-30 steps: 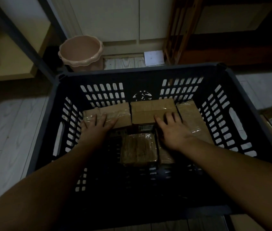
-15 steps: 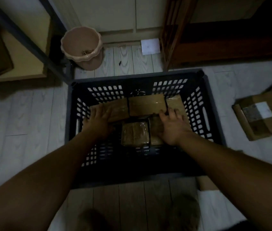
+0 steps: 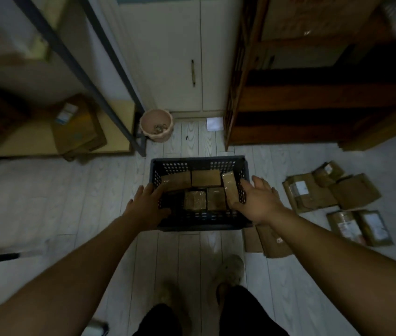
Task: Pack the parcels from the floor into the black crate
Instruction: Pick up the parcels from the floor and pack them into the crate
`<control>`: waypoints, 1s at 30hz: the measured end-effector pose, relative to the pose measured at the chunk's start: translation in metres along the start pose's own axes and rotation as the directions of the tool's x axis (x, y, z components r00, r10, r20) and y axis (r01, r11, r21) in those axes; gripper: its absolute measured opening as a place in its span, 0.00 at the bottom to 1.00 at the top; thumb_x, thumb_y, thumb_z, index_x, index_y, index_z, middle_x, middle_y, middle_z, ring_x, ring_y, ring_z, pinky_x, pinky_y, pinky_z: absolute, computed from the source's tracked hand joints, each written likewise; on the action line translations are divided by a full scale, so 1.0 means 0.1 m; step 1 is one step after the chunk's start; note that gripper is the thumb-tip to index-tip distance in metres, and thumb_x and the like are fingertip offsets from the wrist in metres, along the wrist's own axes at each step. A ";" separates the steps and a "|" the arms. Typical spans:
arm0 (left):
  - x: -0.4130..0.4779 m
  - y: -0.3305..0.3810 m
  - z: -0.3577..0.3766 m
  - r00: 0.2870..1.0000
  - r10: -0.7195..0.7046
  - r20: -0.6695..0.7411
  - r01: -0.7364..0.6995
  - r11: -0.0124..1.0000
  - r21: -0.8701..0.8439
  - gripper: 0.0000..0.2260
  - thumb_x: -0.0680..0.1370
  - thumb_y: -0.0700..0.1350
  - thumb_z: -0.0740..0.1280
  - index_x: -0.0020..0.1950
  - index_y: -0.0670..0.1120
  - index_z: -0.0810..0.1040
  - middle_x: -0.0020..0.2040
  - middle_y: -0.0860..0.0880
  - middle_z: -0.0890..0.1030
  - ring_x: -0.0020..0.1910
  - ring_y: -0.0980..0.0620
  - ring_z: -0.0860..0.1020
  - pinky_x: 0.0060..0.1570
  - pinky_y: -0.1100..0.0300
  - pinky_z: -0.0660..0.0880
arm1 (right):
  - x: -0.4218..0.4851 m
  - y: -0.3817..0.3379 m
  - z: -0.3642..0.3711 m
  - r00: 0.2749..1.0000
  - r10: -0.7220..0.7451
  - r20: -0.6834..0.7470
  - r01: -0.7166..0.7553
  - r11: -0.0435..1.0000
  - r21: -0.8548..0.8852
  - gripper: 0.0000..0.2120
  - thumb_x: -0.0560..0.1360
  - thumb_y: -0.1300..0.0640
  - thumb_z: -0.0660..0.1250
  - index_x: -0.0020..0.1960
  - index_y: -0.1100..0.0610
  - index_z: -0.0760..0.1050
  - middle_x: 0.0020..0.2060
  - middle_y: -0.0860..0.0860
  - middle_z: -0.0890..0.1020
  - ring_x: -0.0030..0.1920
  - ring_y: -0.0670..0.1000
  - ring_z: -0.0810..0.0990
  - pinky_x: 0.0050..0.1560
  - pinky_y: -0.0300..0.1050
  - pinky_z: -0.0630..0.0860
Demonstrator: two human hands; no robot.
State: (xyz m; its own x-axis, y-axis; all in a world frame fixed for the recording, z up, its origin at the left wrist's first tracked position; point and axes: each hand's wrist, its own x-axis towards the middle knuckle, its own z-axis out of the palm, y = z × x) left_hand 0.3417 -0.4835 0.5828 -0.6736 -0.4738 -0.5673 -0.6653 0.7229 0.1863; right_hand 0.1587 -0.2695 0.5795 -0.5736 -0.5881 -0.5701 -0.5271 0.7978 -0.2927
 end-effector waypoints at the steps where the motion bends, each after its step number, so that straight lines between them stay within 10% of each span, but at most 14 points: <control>1: -0.16 0.07 -0.10 1.000 0.007 -0.029 -0.008 1.000 -0.026 0.33 0.78 0.54 0.63 0.77 0.52 0.49 0.78 0.45 0.51 0.75 0.42 0.52 0.71 0.43 0.56 | -0.17 0.01 -0.14 1.000 -0.003 -0.028 0.003 1.000 -0.007 0.37 0.76 0.40 0.61 0.78 0.49 0.48 0.77 0.56 0.51 0.76 0.57 0.50 0.74 0.56 0.50; 13: -1.55 1.07 -0.54 0.933 0.337 -0.125 -0.344 0.938 -0.039 0.36 0.77 0.57 0.64 0.78 0.52 0.48 0.78 0.44 0.46 0.77 0.43 0.45 0.74 0.49 0.47 | -2.43 0.53 -0.46 0.882 0.316 -0.350 -0.313 0.947 0.065 0.37 0.75 0.38 0.60 0.78 0.49 0.51 0.77 0.55 0.53 0.75 0.58 0.55 0.72 0.54 0.60; 30: -2.79 3.82 0.27 0.830 0.549 -0.097 -0.553 0.833 -0.017 0.33 0.78 0.57 0.63 0.78 0.55 0.48 0.79 0.47 0.46 0.77 0.43 0.44 0.74 0.46 0.49 | -4.82 2.96 -0.38 0.791 0.492 -0.364 -0.422 0.869 0.258 0.38 0.76 0.39 0.61 0.79 0.50 0.48 0.78 0.54 0.49 0.76 0.56 0.54 0.73 0.49 0.58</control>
State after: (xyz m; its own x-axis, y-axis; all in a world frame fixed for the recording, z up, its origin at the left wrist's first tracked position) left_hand 0.2846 -0.0618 0.7910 -0.9556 -0.0450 -0.2911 -0.1873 0.8555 0.4828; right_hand 0.2556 0.2454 0.7966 -0.9413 -0.1209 -0.3153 -0.0542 0.9757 -0.2123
